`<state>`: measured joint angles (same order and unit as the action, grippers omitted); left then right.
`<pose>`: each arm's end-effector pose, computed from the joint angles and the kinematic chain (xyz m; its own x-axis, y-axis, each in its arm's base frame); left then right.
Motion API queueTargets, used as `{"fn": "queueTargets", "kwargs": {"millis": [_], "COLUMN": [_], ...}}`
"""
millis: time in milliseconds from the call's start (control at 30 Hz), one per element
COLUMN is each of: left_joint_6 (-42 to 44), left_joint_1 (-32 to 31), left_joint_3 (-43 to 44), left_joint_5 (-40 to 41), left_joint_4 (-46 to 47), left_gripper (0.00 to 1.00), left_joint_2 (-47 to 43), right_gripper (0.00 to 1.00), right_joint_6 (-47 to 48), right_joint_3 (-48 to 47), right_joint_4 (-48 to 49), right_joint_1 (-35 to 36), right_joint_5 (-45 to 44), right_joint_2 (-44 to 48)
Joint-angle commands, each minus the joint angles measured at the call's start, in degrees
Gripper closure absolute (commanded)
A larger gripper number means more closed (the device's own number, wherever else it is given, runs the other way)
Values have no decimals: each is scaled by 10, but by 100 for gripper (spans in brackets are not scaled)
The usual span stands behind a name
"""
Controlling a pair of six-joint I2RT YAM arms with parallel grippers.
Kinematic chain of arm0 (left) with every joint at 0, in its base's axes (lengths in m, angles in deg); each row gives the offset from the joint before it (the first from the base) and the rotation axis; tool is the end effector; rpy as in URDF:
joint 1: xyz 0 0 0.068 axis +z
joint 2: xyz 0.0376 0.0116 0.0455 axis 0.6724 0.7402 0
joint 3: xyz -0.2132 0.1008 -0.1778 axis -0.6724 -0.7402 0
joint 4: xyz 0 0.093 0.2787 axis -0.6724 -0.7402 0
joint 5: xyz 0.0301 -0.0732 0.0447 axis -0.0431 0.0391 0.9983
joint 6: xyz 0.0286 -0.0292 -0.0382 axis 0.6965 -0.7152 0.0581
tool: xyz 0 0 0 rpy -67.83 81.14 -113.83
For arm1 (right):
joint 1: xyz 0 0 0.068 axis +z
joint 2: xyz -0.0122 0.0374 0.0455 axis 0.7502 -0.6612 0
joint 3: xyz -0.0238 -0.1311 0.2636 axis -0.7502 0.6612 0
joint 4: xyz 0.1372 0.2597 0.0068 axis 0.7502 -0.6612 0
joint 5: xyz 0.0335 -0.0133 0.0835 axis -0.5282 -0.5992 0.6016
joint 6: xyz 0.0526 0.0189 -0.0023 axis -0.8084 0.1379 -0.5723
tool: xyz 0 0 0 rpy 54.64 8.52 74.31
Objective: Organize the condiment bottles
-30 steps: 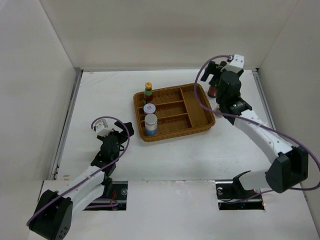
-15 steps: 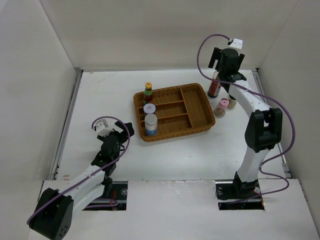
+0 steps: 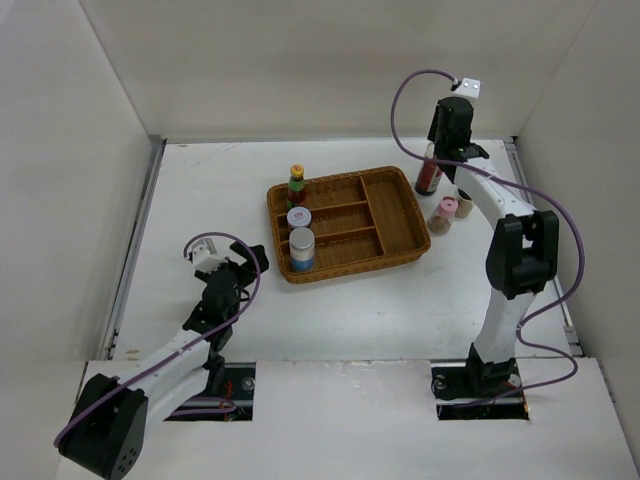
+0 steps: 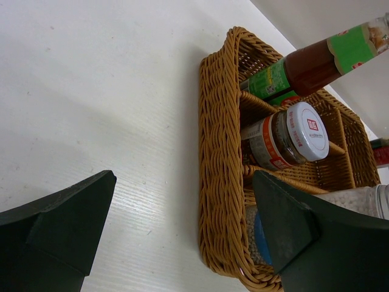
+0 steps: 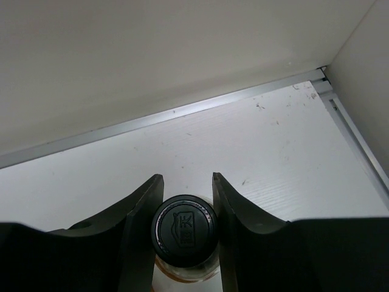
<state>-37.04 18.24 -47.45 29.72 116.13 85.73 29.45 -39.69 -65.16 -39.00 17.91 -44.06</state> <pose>0.1690 -0.0566 0.1543 -0.1326 -0.6409 -0.7561 -0.1732 0.7661 -0.6190 0.5064 0.0682 0.3364 -0.2435 0.0747 -0.9670 0.3032 0.9529 -0.0027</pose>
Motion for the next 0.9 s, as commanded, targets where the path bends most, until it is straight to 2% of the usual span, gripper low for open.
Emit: {"fn": "queueTargets", "kwargs": {"millis": [0,267,533,867], "left_joint_6": [-4,-4,-4,-4], "left_joint_1": [6,9,9,9], "left_joint_3": [-3,-3,-3,-3], "left_joint_5": [-6,-6,-6,-6], "left_joint_4": [32,32,32,32], "left_gripper": [0,0,0,0], "left_joint_2": [-1,-4,0,-1], "right_gripper": [64,65,66,65], "right_joint_6": [12,2,26,43], "right_joint_3": [-12,-67,-79,-80], "right_joint_4": [42,76,76,89], "right_joint_1": [3,5,49,112], "right_joint_5": [-33,-31,-16,-14], "right_joint_2": [20,70,117,105]}}
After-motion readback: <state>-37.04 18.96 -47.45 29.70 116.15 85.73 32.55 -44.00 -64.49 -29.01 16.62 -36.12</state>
